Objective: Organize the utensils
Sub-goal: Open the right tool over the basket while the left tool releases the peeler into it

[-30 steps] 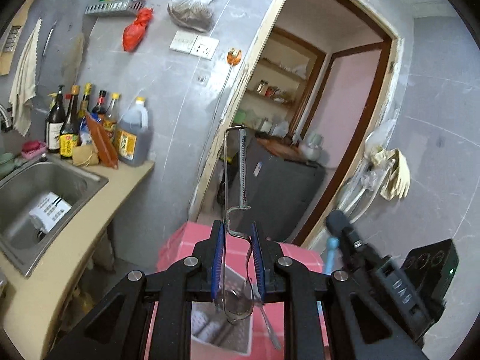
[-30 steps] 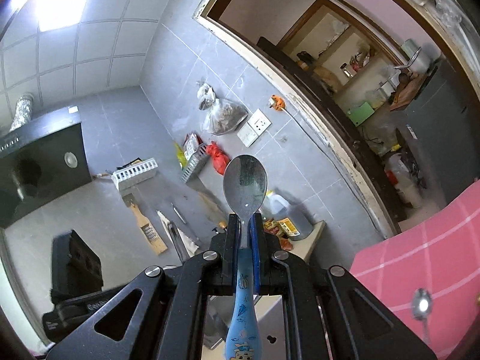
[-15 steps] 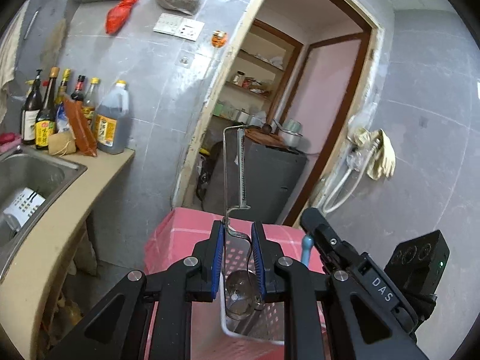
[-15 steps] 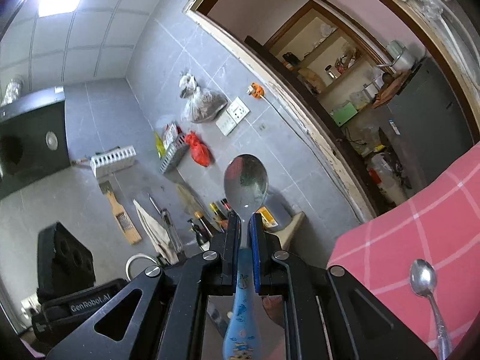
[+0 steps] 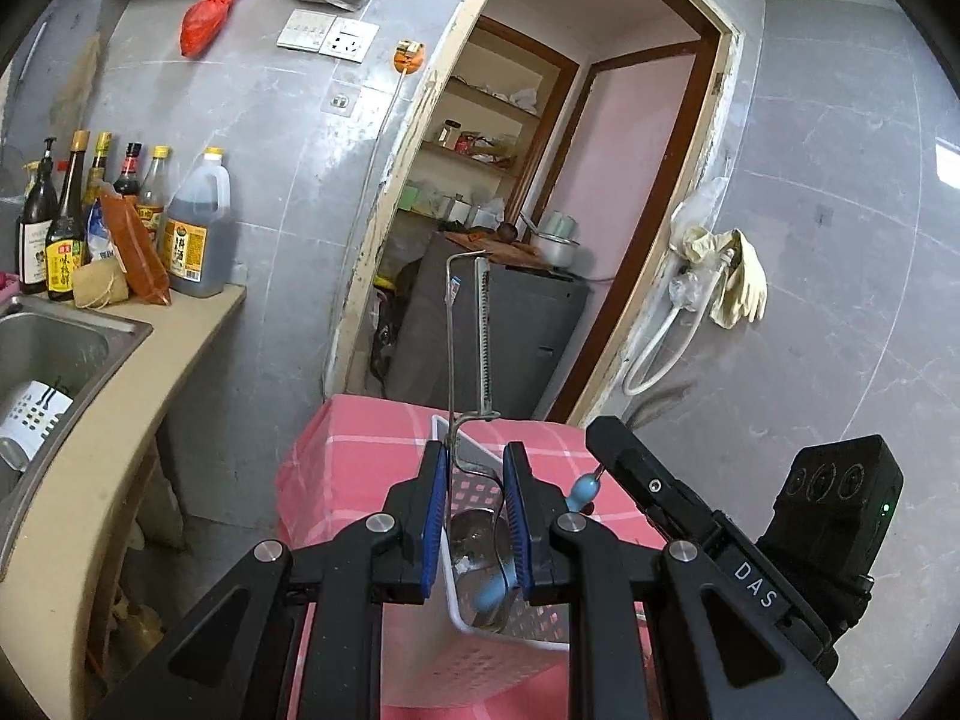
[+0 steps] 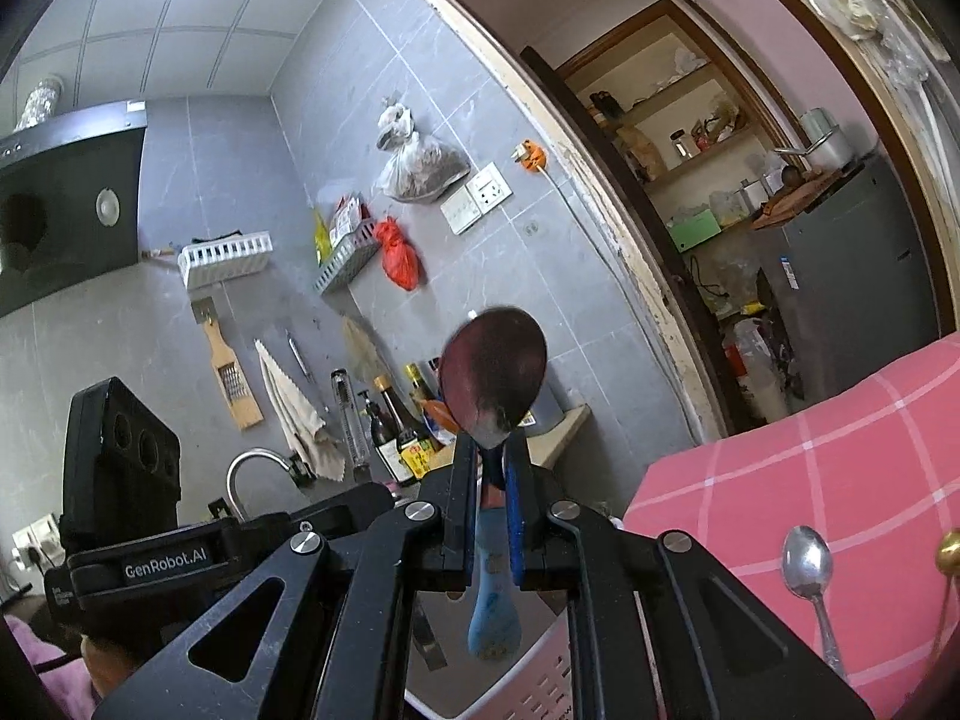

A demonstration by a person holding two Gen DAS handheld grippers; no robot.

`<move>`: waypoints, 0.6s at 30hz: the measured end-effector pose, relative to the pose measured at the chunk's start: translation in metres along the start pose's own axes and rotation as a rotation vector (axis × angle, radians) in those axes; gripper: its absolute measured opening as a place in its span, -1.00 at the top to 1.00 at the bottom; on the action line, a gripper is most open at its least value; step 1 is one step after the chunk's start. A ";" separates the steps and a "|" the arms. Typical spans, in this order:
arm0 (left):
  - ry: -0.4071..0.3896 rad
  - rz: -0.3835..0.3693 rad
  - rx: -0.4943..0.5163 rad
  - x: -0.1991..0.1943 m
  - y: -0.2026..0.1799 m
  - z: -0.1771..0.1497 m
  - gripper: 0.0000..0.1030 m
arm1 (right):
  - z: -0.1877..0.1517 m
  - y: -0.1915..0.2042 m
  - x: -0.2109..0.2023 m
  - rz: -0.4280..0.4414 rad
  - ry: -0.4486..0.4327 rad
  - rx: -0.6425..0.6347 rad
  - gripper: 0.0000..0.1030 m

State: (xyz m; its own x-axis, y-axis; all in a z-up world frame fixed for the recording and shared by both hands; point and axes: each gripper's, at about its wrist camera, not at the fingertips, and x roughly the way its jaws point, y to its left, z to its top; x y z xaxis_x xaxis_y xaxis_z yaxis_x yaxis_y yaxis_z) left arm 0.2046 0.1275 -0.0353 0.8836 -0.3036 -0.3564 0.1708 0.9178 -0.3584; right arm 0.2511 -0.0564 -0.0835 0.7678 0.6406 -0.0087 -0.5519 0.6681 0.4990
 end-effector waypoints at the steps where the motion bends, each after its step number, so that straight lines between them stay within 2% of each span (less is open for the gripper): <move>1: 0.003 -0.001 -0.007 0.000 0.001 0.000 0.64 | 0.002 0.000 -0.001 -0.003 0.007 -0.006 0.82; 6: 0.005 0.002 -0.023 -0.004 0.002 0.001 0.61 | 0.005 0.000 -0.003 -0.022 0.040 -0.024 0.78; 8: 0.004 0.000 -0.024 -0.005 0.001 0.003 0.49 | 0.008 0.001 -0.004 -0.021 0.047 -0.029 0.71; 10: -0.001 0.003 -0.031 -0.008 0.001 0.003 0.48 | 0.010 0.001 -0.005 -0.021 0.053 -0.034 0.53; 15: -0.020 0.026 -0.063 -0.017 0.001 0.006 0.40 | 0.018 0.005 -0.008 -0.021 0.052 -0.036 0.36; 18: -0.043 0.058 -0.063 -0.025 -0.003 0.008 0.22 | 0.029 0.009 -0.018 -0.050 0.021 -0.041 0.10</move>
State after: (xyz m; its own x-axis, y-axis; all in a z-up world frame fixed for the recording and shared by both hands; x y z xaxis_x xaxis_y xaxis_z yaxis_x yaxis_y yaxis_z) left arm 0.1852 0.1346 -0.0180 0.9093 -0.2375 -0.3416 0.0918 0.9154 -0.3919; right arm 0.2419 -0.0728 -0.0539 0.7879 0.6137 -0.0506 -0.5266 0.7140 0.4614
